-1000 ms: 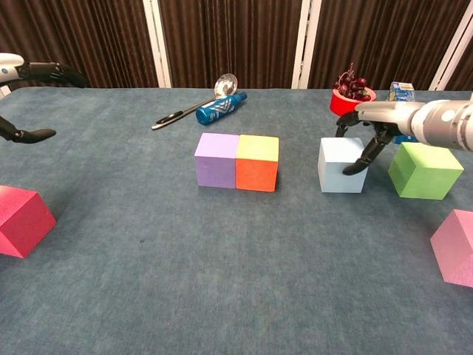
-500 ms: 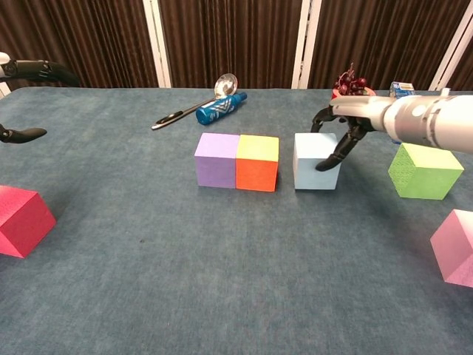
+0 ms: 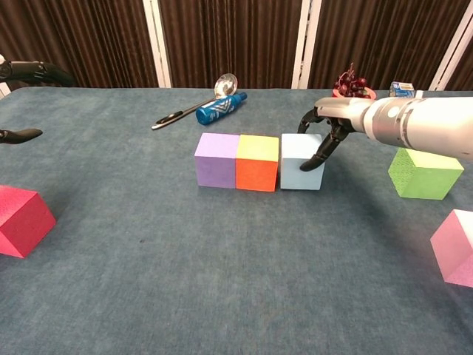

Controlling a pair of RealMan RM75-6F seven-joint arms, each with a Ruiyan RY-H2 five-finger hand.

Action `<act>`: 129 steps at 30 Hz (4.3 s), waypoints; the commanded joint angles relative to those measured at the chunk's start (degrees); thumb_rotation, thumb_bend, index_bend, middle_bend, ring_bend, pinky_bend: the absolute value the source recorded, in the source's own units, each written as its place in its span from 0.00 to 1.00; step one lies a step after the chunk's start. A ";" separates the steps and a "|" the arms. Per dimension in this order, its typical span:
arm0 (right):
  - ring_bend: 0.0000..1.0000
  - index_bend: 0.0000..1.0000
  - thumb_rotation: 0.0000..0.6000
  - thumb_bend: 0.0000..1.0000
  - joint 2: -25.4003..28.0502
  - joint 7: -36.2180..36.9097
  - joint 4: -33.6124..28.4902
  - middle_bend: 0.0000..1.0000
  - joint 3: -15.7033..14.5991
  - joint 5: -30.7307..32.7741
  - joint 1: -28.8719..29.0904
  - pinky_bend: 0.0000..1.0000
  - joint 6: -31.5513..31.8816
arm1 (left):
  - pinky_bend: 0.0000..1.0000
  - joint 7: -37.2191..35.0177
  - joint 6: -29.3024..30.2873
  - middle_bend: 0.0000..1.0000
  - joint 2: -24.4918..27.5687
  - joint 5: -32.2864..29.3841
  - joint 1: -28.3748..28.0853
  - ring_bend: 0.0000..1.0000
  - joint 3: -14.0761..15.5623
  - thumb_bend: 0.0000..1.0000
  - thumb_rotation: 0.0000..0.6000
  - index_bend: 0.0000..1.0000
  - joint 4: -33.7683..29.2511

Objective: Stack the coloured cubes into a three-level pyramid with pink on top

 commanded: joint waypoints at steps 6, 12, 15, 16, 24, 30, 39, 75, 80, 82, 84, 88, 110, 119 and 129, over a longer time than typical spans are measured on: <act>0.00 0.55 1.00 0.35 0.20 0.33 -0.56 0.17 0.08 1.13 0.39 0.09 -0.16 | 0.07 -0.83 -0.50 0.09 -0.05 0.60 0.07 0.06 -0.27 0.38 1.00 0.13 0.37; 0.00 0.55 1.00 0.35 -0.53 0.15 0.41 0.17 -0.04 2.05 1.21 0.09 -0.75 | 0.07 -1.24 -1.06 0.09 -0.01 0.64 0.09 0.06 -0.47 0.38 1.00 0.12 0.53; 0.00 0.55 1.00 0.36 -0.84 0.10 0.76 0.17 -0.15 2.36 1.51 0.09 -0.95 | 0.07 -1.45 -1.30 0.09 0.02 0.61 0.17 0.06 -0.51 0.38 1.00 0.12 0.56; 0.00 0.55 1.00 0.36 -0.90 0.04 0.83 0.17 -0.21 2.42 1.59 0.09 -0.97 | 0.07 -1.54 -1.38 0.09 0.05 0.63 0.19 0.06 -0.50 0.38 1.00 0.12 0.56; 0.00 0.55 1.00 0.36 -1.02 0.10 0.94 0.17 -0.43 2.63 1.77 0.09 -0.94 | 0.07 -1.82 -1.55 0.08 0.07 0.77 0.33 0.05 -0.56 0.38 1.00 0.12 0.64; 0.00 0.54 1.00 0.36 -0.39 -0.19 0.22 0.17 -0.75 3.14 1.78 0.09 -0.45 | 0.07 -2.16 -1.61 0.08 0.00 1.17 0.35 0.05 -0.69 0.38 1.00 0.11 0.67; 0.00 0.54 1.00 0.36 -0.95 -0.82 0.83 0.17 -1.02 3.96 2.45 0.09 -0.43 | 0.07 -2.33 -2.03 0.07 -0.06 1.21 0.35 0.05 -0.82 0.38 1.00 0.11 0.75; 0.00 0.25 1.00 0.35 -1.21 -1.28 0.22 0.15 -1.54 4.30 3.48 0.01 -0.73 | 0.07 -1.88 -3.02 0.06 0.11 1.24 0.38 0.04 -1.06 0.38 1.00 0.09 0.60; 0.00 0.13 1.00 0.36 1.86 -0.69 -3.73 0.13 -1.69 3.04 2.38 0.00 0.37 | 0.07 -0.80 -2.74 0.06 1.26 1.57 0.46 0.04 -1.03 0.38 1.00 0.09 -0.26; 0.00 0.11 1.00 0.36 3.56 -0.34 -5.64 0.13 -1.95 2.70 1.69 0.00 0.73 | 0.07 -0.59 -2.82 0.06 1.77 1.66 0.48 0.04 -0.95 0.38 1.00 0.09 -0.84; 0.00 0.10 1.00 0.36 4.97 -0.03 -7.12 0.12 -2.30 2.26 1.08 0.00 0.93 | 0.07 -0.37 -3.09 0.06 2.14 1.67 0.45 0.04 -0.84 0.38 1.00 0.09 -1.44; 0.00 0.10 1.00 0.35 7.67 0.71 -9.66 0.12 -2.93 0.91 -0.16 0.00 1.41 | 0.07 0.50 -3.05 0.06 2.61 1.67 0.62 0.04 -0.66 0.38 1.00 0.09 -2.47; 0.00 0.10 1.00 0.36 1.28 0.71 2.08 0.10 -2.46 2.83 3.58 0.00 -3.30 | 0.07 2.51 -2.17 0.07 3.43 -0.87 2.49 0.04 -0.86 0.38 1.00 0.09 -3.90; 0.00 0.10 1.00 0.36 2.49 0.50 0.37 0.10 -3.17 2.72 3.10 0.00 -2.31 | 0.07 2.41 -2.14 0.07 3.66 -0.36 2.82 0.04 -0.62 0.38 1.00 0.09 -3.76; 0.00 0.10 1.00 0.36 19.74 5.12 -19.43 0.10 -3.95 -9.27 -6.24 0.00 8.93 | 0.08 1.20 -0.61 0.14 6.09 4.77 4.48 0.10 2.48 0.38 1.00 0.17 -2.49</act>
